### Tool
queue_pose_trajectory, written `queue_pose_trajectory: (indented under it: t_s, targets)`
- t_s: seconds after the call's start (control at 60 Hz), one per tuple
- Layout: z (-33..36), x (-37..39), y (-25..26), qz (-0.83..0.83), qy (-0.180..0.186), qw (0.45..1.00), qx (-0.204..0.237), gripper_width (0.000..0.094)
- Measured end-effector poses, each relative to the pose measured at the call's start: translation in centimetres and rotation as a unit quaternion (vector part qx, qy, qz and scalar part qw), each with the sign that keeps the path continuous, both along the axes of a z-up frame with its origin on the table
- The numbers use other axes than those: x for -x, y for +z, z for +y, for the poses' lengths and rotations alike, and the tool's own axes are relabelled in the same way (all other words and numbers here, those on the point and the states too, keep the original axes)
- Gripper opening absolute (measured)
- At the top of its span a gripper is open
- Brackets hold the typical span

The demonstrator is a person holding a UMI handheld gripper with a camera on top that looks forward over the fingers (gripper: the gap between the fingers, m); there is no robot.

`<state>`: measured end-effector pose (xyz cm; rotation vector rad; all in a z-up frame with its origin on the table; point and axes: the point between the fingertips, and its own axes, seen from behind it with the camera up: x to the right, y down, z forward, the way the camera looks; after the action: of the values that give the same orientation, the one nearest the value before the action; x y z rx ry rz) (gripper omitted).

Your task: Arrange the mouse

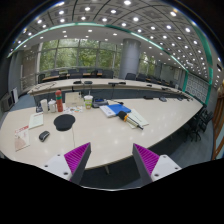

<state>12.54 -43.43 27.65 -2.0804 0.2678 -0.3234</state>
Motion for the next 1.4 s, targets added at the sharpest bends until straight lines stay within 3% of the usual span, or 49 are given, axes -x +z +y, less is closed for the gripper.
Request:
queue_pose_trajectory:
  t_s: [0.183, 0.4, 0.733, 0.933, 1.283, 1.4]
  targets:
    - [0.2, 3.6, -4.0, 0.018, 0.029, 0.999, 0.018, 0.0855]
    - [3.0, 12.0, -13.1, 0.043, 0.08, 0.994, 0.055, 0.0852]
    - [18.3, 33.2, -23.4, 0.09, 0.181, 0.978, 0.049, 0.0855]
    - [27.8, 40.1, -27.3, 0.113, 0.179, 0.976, 0.058, 0.0854]
    - [36.6, 42.0, -28.6, 0.091, 0.164, 0.98, 0.072, 0.0839]
    - [37.7, 42.1, -28.8, 0.079, 0.169, 0.979, 0.083, 0.0739]
